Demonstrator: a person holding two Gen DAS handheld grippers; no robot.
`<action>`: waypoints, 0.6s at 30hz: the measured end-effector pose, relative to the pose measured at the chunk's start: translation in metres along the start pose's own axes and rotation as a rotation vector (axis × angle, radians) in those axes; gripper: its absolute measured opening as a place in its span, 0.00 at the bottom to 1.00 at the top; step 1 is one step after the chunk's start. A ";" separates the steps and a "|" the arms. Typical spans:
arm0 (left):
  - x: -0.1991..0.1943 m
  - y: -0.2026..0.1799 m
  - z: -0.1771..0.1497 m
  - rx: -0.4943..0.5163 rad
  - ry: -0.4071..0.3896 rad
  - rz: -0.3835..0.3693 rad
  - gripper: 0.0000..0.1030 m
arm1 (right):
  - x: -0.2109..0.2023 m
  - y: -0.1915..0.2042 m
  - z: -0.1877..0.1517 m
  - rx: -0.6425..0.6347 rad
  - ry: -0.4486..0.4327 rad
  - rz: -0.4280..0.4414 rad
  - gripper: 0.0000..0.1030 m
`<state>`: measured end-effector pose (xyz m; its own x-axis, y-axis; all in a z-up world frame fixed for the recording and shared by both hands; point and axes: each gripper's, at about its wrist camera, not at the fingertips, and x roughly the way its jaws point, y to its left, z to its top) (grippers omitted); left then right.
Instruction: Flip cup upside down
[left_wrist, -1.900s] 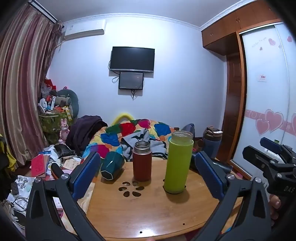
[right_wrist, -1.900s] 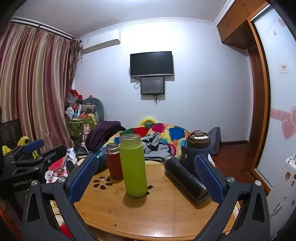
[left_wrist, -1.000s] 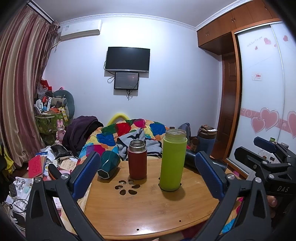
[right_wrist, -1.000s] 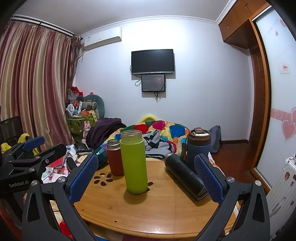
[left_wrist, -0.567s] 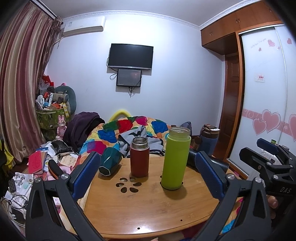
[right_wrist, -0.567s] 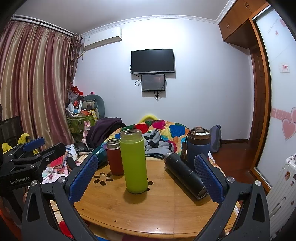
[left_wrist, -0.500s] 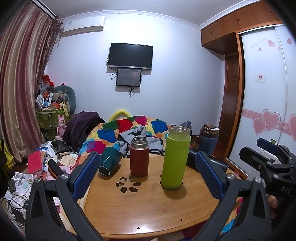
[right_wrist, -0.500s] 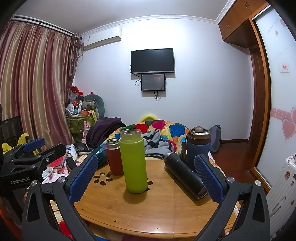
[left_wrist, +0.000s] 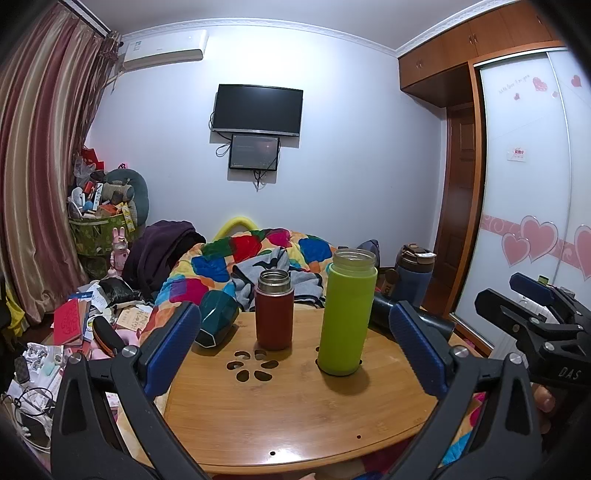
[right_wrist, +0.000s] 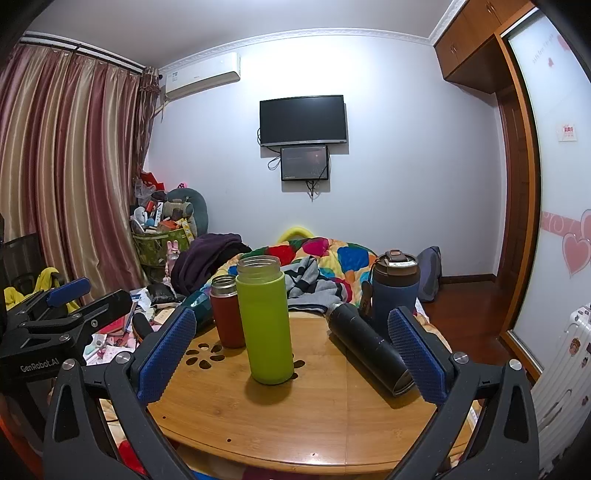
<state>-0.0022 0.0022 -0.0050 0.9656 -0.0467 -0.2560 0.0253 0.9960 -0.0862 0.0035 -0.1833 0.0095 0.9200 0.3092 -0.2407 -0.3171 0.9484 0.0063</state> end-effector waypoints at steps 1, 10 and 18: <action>0.000 -0.001 0.000 0.001 0.001 -0.001 1.00 | 0.000 0.000 0.000 0.000 0.000 -0.001 1.00; 0.000 -0.001 0.000 0.001 0.004 -0.005 1.00 | 0.000 -0.001 -0.001 0.004 0.002 -0.001 1.00; 0.000 -0.001 -0.001 -0.002 0.003 -0.015 1.00 | 0.000 -0.001 0.000 0.005 0.002 0.000 1.00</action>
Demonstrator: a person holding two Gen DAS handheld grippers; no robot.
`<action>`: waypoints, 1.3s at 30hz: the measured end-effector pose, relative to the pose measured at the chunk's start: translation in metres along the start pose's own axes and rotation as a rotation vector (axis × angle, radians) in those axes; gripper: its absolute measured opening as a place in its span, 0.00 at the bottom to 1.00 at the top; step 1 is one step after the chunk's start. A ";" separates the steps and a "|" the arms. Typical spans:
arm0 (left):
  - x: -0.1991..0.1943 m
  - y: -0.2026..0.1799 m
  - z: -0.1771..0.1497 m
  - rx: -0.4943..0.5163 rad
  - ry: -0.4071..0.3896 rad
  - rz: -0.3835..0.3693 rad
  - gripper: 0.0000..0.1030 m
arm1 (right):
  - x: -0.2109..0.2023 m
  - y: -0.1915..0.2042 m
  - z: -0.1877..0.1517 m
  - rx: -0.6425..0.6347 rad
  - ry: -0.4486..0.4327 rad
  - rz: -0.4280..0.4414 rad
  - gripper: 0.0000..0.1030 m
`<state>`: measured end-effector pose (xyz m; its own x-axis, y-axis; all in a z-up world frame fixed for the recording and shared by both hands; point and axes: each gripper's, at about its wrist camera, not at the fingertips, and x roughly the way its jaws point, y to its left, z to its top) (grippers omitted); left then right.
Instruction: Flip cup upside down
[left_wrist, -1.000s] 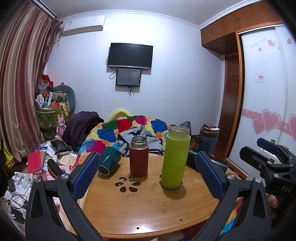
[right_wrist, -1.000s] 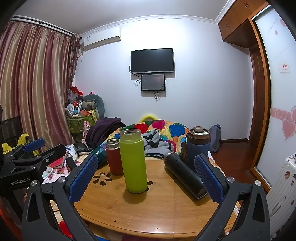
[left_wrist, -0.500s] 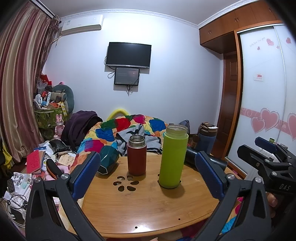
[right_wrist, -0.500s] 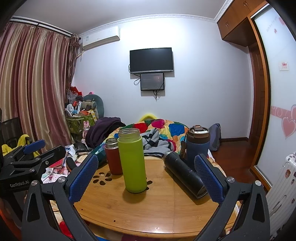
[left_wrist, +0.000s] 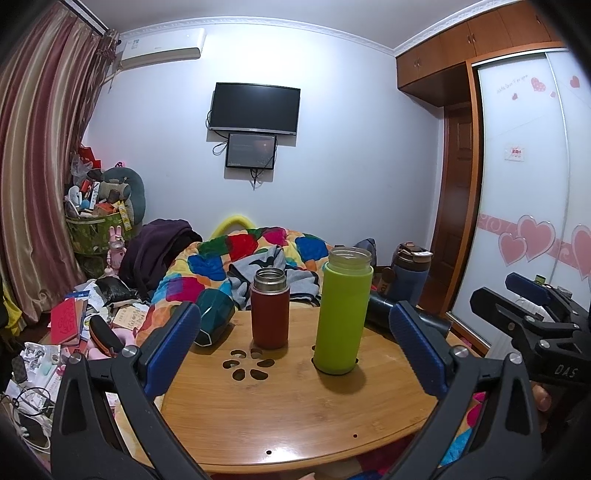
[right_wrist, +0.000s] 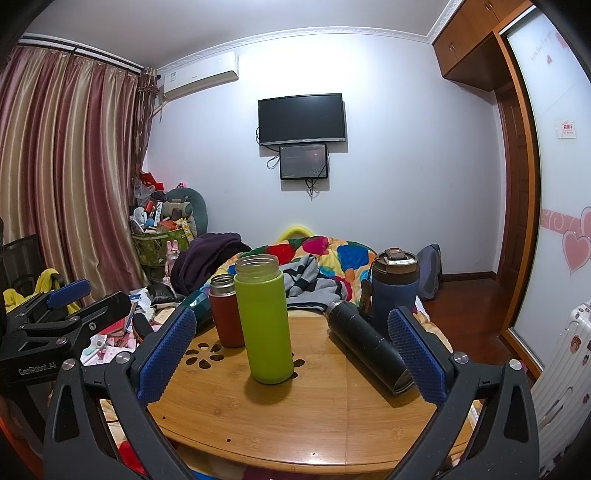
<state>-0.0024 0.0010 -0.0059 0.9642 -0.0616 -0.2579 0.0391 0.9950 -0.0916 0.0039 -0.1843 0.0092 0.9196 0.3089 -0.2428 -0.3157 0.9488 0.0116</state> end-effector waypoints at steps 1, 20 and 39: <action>0.000 0.001 0.001 -0.001 0.001 -0.002 1.00 | 0.000 0.000 0.000 0.000 0.000 0.000 1.00; 0.001 0.000 0.000 0.000 -0.001 -0.010 1.00 | 0.001 0.002 -0.001 0.004 0.002 0.005 1.00; 0.005 -0.001 -0.003 -0.006 0.014 -0.012 1.00 | 0.002 0.004 -0.003 0.004 0.007 0.007 1.00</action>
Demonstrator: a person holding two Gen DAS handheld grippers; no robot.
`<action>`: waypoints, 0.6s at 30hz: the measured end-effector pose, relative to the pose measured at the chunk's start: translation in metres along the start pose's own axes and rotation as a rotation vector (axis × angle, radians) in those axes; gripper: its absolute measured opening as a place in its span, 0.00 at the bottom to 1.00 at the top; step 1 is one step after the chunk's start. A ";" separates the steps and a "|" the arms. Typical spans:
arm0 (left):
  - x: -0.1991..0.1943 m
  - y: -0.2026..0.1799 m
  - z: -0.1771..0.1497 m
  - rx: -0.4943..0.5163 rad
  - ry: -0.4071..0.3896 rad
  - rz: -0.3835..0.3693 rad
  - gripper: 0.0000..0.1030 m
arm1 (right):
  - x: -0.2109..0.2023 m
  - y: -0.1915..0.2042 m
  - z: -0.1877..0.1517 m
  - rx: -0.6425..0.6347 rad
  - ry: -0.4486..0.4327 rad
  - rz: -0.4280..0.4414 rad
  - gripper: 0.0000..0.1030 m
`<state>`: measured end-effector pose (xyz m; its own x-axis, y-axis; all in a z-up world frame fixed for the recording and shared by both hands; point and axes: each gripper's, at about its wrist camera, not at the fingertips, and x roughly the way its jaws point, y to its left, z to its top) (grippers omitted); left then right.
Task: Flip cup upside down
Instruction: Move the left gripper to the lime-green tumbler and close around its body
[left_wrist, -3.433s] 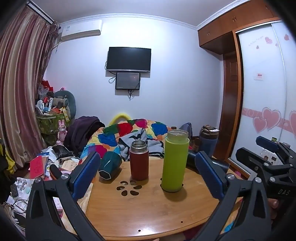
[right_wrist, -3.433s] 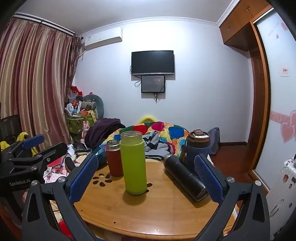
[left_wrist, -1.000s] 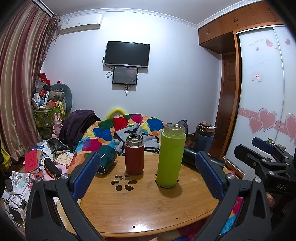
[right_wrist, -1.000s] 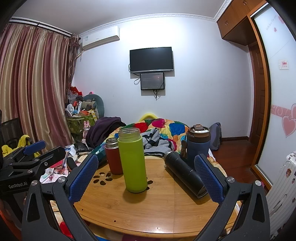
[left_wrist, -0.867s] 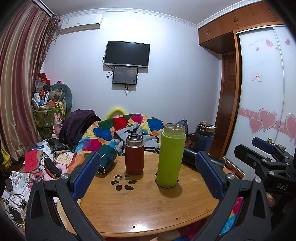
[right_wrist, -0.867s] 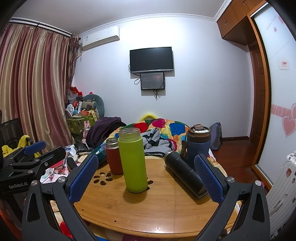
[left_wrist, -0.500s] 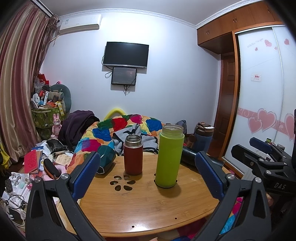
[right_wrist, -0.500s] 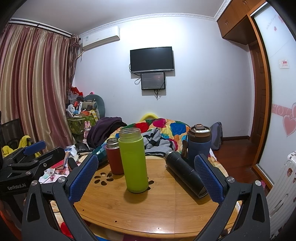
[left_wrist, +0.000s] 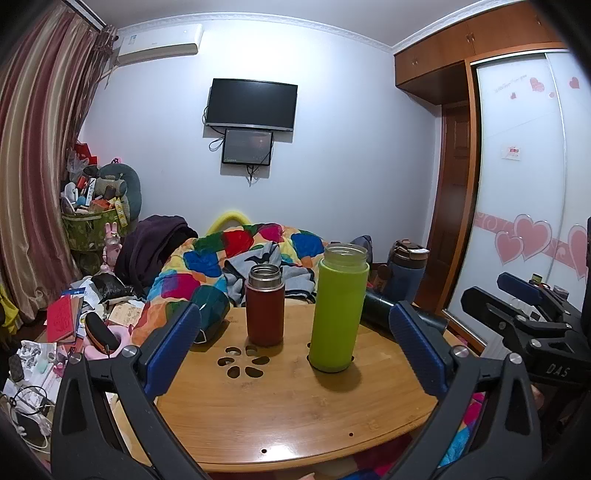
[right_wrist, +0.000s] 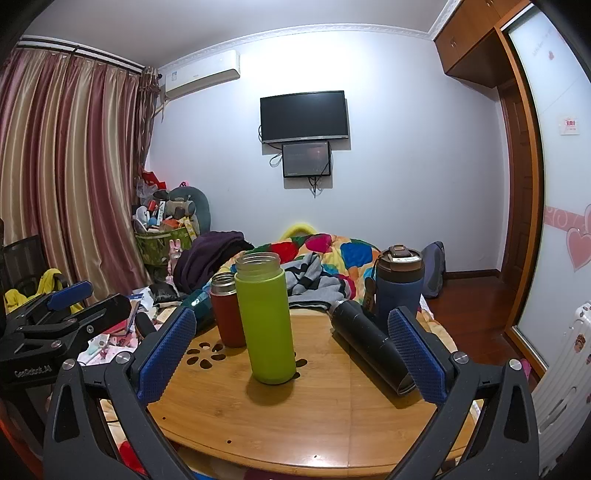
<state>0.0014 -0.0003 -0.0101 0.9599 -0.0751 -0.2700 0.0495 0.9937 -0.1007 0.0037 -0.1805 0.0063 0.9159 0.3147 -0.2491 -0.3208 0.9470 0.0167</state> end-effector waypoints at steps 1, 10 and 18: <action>0.002 0.000 0.000 -0.002 0.003 0.003 1.00 | 0.002 -0.001 0.000 0.002 0.003 0.000 1.00; 0.032 -0.001 -0.006 -0.004 0.087 -0.070 1.00 | 0.014 -0.011 -0.006 0.018 0.036 -0.022 1.00; 0.098 -0.012 -0.015 0.043 0.170 -0.089 1.00 | 0.038 -0.031 -0.020 0.053 0.112 -0.050 1.00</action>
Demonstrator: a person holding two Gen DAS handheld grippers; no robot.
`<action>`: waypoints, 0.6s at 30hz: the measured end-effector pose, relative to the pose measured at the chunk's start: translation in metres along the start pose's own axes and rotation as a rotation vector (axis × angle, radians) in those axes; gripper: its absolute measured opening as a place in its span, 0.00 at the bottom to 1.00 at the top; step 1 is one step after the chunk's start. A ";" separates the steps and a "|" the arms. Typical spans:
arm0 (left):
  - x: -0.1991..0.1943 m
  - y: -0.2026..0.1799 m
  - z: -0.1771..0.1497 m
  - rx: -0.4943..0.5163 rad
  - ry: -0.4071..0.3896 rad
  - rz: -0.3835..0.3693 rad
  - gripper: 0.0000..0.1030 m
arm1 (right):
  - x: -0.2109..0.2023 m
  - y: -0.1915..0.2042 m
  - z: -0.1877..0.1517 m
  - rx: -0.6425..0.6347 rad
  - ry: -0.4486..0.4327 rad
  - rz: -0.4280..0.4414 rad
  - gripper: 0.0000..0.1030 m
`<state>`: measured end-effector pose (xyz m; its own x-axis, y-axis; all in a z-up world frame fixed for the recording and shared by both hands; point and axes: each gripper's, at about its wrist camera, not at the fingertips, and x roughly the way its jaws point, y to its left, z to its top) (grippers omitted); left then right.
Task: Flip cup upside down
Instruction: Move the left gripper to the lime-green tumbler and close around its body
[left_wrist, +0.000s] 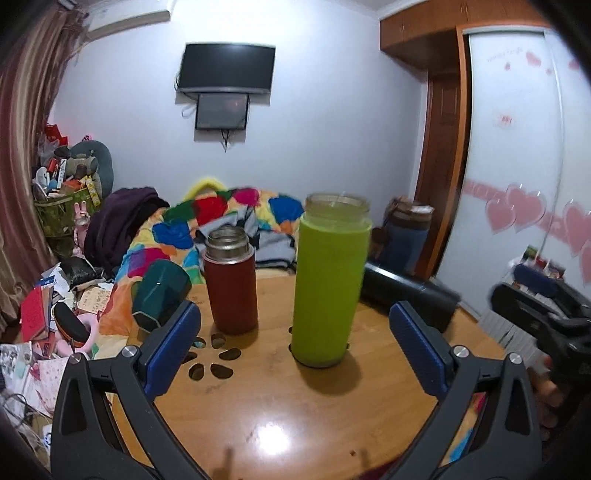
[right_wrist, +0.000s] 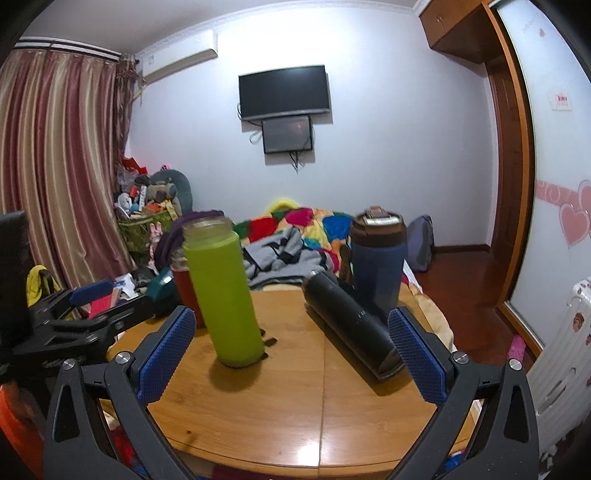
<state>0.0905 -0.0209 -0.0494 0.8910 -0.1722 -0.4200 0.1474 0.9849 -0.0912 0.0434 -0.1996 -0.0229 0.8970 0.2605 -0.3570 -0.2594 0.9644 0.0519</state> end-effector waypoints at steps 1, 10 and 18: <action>0.009 -0.001 0.002 0.003 0.014 -0.008 1.00 | 0.003 -0.004 -0.001 0.002 0.008 -0.002 1.00; 0.074 -0.012 0.012 0.046 0.062 -0.056 0.87 | 0.032 -0.020 -0.018 0.008 0.104 -0.004 1.00; 0.102 -0.017 0.021 0.012 0.106 -0.157 0.63 | 0.052 -0.023 -0.030 0.004 0.159 0.010 1.00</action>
<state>0.1878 -0.0543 -0.0716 0.8066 -0.3240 -0.4944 0.2867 0.9459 -0.1521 0.0852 -0.2097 -0.0707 0.8263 0.2601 -0.4995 -0.2664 0.9620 0.0603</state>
